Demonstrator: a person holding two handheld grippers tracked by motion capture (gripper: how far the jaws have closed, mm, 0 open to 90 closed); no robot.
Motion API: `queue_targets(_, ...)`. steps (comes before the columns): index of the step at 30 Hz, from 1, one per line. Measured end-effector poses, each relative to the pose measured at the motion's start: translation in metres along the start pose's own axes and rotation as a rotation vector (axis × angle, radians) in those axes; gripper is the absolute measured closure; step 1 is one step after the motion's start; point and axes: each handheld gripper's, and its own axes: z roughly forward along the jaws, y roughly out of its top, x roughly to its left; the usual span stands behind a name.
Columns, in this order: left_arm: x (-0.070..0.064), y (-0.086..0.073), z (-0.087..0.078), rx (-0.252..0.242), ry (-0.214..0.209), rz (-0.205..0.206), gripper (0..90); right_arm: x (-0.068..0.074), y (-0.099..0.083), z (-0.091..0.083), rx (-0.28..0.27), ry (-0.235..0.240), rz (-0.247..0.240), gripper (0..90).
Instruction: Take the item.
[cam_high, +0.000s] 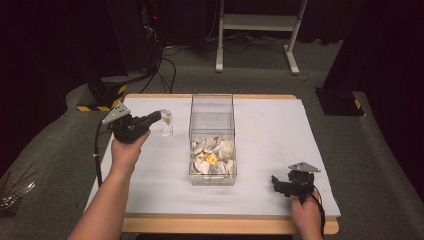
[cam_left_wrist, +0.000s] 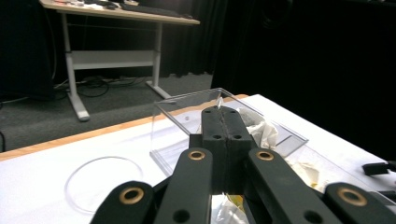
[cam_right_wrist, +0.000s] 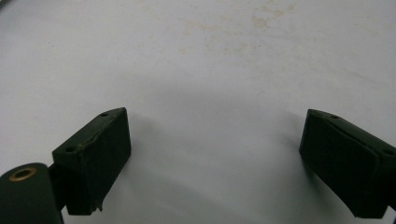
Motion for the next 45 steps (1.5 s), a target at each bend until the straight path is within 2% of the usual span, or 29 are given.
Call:
queue_targets(6, 0.009, -0.001, 0.003, 0.002, 0.029, -0.003, 90.0, 0.000, 0.000, 0.000, 0.000, 0.000, 0.000, 9.0)
queue_targets(9, 0.015, -0.004, 0.007, 0.017, 0.065, 0.008, 90.0, 0.000, 0.000, 0.000, 0.000, 0.000, 0.000, 9.0)
queue_targets(17, 0.029, -0.007, 0.015, 0.010, 0.086, -0.020, 90.0, 0.000, 0.000, 0.000, 0.000, 0.000, 0.000, 9.0)
queue_targets(22, 0.044, -0.004, 0.018, 0.009, 0.120, -0.037, 90.0, 0.000, 0.000, 0.000, 0.000, 0.000, 0.000, 9.0)
queue_targets(31, 0.058, -0.002, 0.017, 0.000, 0.173, -0.053, 90.0, 0.000, 0.000, 0.000, 0.000, 0.000, 0.000, 9.0)
queue_targets(38, 0.067, -0.006, 0.024, 0.024, 0.196, -0.072, 90.0, 0.000, 0.000, 0.000, 0.000, 0.000, -0.001, 8.9)
queue_targets(40, 0.069, -0.007, 0.028, 0.055, 0.197, -0.079, 90.0, 0.000, 0.000, 0.000, 0.000, 0.000, 0.000, 9.0)
queue_targets(41, 0.069, -0.006, 0.030, 0.077, 0.204, -0.069, 90.0, 0.000, 0.000, 0.000, 0.000, 0.000, -0.001, 9.0)
queue_targets(42, 0.069, -0.006, 0.030, 0.077, 0.204, -0.069, 90.0, 0.000, 0.000, 0.000, 0.000, 0.000, -0.001, 9.0)
queue_targets(43, 0.068, -0.005, 0.035, 0.105, 0.221, -0.037, 90.0, 0.000, 0.000, 0.000, 0.000, 0.000, -0.001, 9.0)
queue_targets(45, 0.069, -0.004, 0.036, 0.106, 0.224, -0.039, 90.0, 0.000, 0.000, 0.000, 0.000, 0.000, 0.000, 9.0)
